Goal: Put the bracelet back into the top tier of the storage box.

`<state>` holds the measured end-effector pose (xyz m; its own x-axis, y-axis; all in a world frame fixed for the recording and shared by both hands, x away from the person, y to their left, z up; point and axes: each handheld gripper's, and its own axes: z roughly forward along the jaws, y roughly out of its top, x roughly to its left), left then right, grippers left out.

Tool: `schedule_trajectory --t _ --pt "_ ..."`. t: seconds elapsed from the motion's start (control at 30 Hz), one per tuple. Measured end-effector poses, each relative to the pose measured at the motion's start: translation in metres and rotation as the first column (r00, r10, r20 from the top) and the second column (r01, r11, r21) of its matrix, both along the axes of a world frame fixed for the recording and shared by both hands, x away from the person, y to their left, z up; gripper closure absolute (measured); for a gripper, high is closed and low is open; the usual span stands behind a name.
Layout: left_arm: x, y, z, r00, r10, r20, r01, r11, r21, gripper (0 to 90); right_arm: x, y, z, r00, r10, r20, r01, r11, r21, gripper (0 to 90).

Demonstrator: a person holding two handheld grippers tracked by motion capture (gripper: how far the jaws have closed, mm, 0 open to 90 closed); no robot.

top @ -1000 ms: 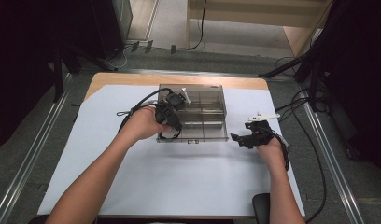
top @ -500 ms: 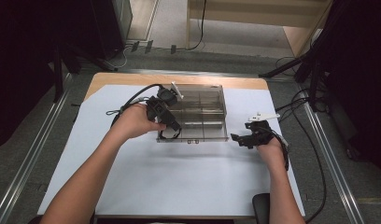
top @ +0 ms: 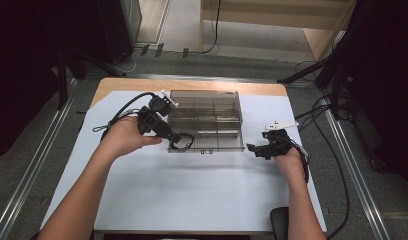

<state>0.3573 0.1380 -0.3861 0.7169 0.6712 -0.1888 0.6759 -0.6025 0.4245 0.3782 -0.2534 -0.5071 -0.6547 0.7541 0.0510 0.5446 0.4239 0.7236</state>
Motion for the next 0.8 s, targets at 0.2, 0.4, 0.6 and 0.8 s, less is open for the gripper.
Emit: schedule_trajectory --t 0.2,0.4,0.6,0.8 --pt "-0.007 0.026 -0.006 0.9990 0.044 0.010 -0.044 0.9984 -0.034 38.9 0.000 0.000 -0.001 1.0000 -0.003 -0.002 0.003 1.000 -0.001 18.2" --pt "-0.017 0.045 -0.014 0.9965 0.078 0.031 -0.076 0.9960 -0.046 38.0 0.001 0.001 -0.001 1.0000 -0.003 -0.004 0.003 1.000 -0.009 18.2" --pt "-0.022 0.059 -0.027 0.9954 0.086 0.042 -0.083 0.9947 -0.061 38.1 0.001 0.002 -0.001 1.0000 0.003 -0.002 -0.003 1.000 -0.011 18.2" --pt "-0.024 0.072 -0.041 0.9913 0.124 0.043 -0.121 0.9897 -0.076 38.0 -0.001 0.000 0.000 1.0000 0.000 0.000 0.000 1.000 -0.006 18.2"
